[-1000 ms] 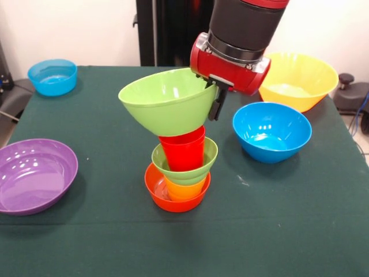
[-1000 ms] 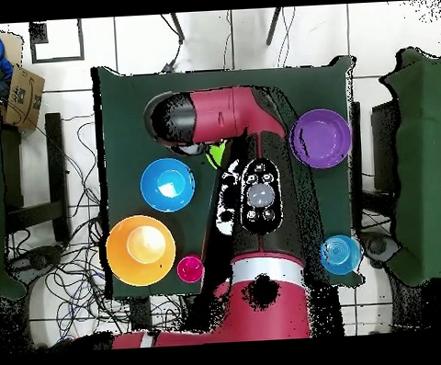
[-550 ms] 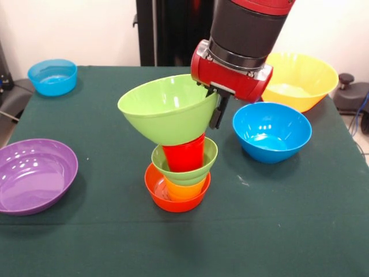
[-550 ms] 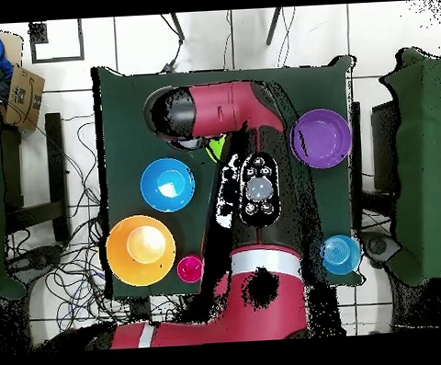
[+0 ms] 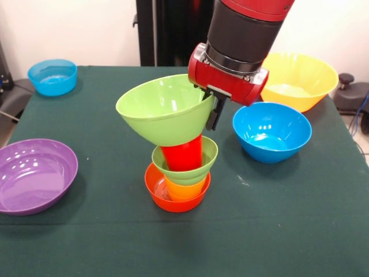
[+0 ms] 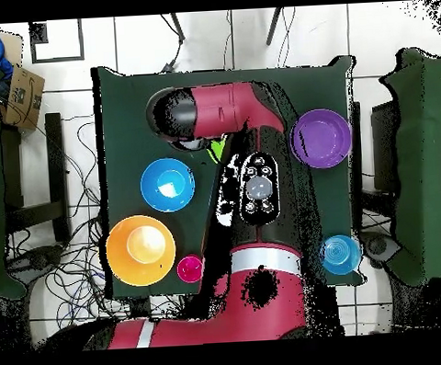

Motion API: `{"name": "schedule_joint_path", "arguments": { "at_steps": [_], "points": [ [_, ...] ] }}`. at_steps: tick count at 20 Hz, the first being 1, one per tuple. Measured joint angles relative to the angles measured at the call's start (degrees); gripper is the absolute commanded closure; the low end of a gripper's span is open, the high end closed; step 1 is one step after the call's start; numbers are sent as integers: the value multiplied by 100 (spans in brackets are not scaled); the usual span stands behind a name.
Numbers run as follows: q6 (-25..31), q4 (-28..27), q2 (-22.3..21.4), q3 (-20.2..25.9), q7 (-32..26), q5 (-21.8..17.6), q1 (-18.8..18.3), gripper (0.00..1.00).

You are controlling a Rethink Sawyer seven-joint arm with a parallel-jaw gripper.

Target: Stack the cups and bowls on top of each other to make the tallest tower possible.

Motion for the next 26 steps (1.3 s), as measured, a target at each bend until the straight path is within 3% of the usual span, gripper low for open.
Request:
{"name": "schedule_joint_path", "arguments": {
  "at_steps": [8,9,26],
  "points": [
    [143,-61,29,-11,0,0,26,100],
    [167,-88,35,-12,0,0,30,0],
    [419,-148,37,-13,0,53,31,0]
  ]
}}
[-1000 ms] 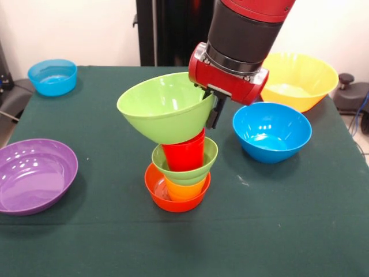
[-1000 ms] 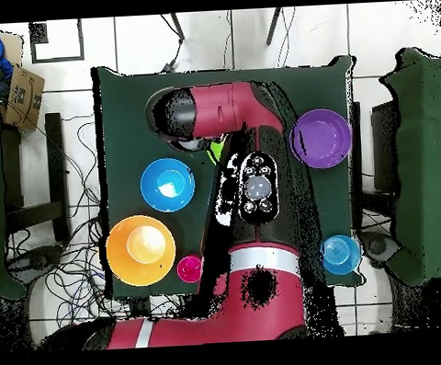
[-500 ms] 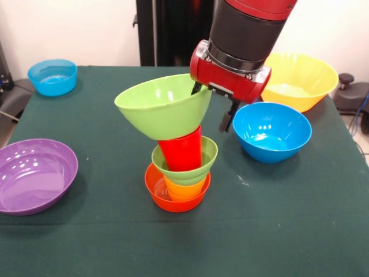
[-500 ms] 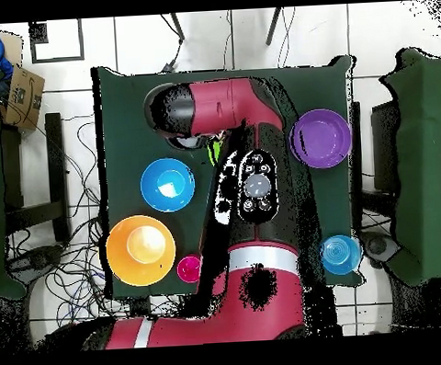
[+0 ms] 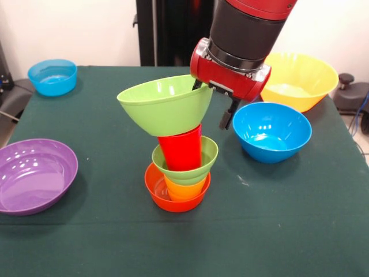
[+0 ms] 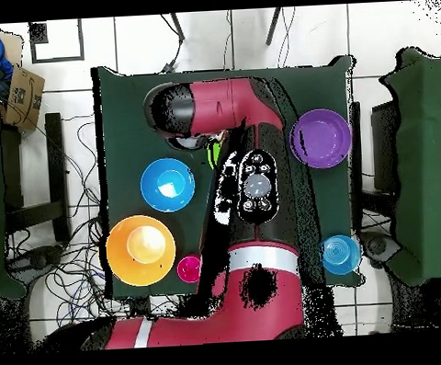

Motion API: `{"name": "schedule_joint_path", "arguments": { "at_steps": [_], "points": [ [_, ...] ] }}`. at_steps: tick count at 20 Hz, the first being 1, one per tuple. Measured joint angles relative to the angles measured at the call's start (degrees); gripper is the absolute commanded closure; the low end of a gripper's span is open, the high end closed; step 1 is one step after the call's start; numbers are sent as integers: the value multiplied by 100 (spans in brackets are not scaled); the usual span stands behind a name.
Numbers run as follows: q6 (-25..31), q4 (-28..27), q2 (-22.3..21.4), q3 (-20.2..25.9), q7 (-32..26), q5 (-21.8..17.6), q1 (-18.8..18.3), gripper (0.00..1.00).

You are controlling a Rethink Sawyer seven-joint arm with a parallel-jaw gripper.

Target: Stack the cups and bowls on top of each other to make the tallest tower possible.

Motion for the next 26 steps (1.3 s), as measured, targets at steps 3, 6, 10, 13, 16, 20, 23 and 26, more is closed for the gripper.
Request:
{"name": "schedule_joint_path", "arguments": {
  "at_steps": [3,6,10,13,16,20,23,26],
  "points": [
    [0,0,0,0,0,0,0,0],
    [0,0,0,0,0,0,0,0],
    [0,0,0,0,0,0,0,0],
    [0,0,0,0,0,0,0,0],
    [11,-4,1,0,0,0,0,0],
    [126,-55,8,-6,0,-4,4,0],
    [408,-192,27,-13,0,-11,11,0],
    [727,-343,59,-30,0,-14,25,0]
  ]
}}
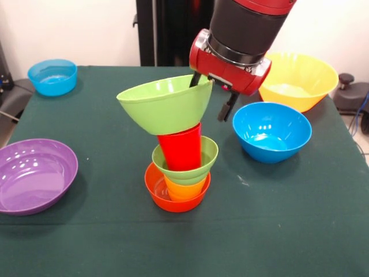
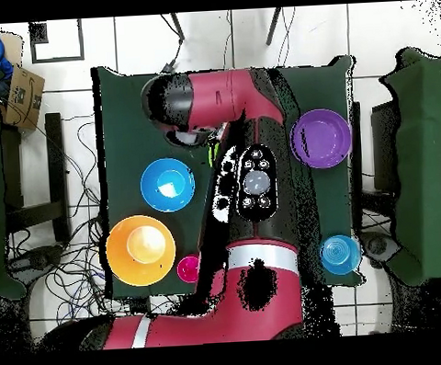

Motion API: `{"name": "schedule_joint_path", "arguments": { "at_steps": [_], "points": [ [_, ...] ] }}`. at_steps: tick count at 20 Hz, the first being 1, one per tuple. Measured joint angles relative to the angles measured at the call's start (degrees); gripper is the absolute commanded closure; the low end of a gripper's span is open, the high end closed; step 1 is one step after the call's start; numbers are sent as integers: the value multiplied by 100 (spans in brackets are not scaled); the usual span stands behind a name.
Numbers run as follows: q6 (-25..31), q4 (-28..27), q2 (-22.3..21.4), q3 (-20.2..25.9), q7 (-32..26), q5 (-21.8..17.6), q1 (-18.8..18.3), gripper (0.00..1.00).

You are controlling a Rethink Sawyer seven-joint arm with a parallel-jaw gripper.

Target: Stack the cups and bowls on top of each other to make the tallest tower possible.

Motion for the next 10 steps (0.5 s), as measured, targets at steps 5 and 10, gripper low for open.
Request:
{"name": "schedule_joint_path", "arguments": {
  "at_steps": [5,10],
  "points": [
    [665,-249,24,-35,0,-34,51,0],
    [1002,-445,18,-58,0,-80,107,0]
  ]
}}
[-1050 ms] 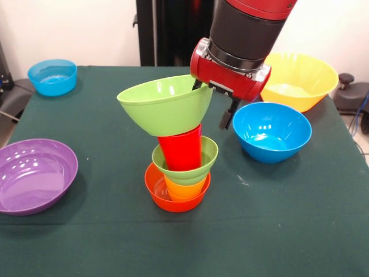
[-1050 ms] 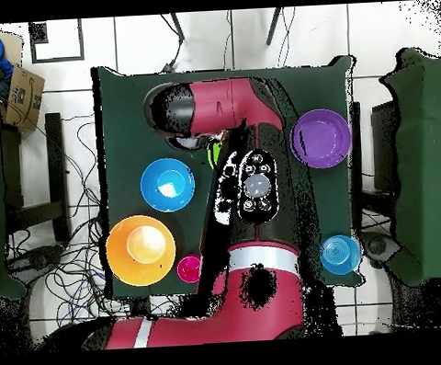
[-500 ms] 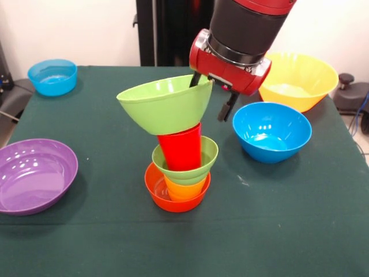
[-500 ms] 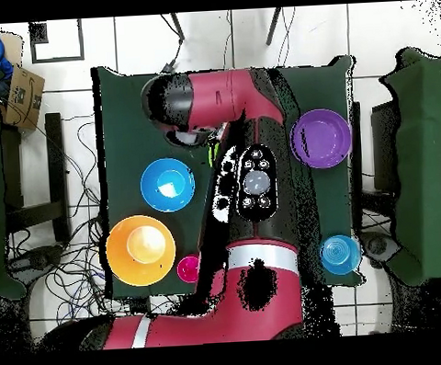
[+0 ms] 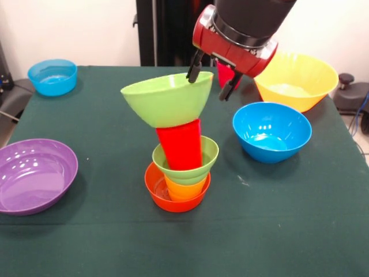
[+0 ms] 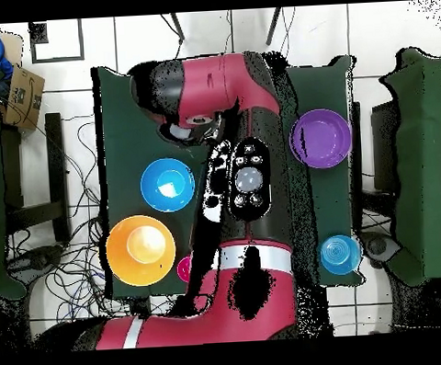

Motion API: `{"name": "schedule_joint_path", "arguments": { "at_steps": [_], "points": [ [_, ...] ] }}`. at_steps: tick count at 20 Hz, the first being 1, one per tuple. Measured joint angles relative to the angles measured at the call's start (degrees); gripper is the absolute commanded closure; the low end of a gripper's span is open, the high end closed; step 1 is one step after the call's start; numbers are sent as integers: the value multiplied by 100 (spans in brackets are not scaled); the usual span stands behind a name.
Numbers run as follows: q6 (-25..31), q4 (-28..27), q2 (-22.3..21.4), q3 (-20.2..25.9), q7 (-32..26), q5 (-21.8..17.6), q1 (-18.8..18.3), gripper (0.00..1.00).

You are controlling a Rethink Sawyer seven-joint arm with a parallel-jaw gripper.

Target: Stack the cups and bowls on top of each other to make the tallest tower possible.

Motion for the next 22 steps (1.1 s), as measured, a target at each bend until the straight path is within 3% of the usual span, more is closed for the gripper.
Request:
{"name": "schedule_joint_path", "arguments": {
  "at_steps": [22],
  "points": [
    [6,-119,-9,-1,0,-2,37,0]
  ]
}}
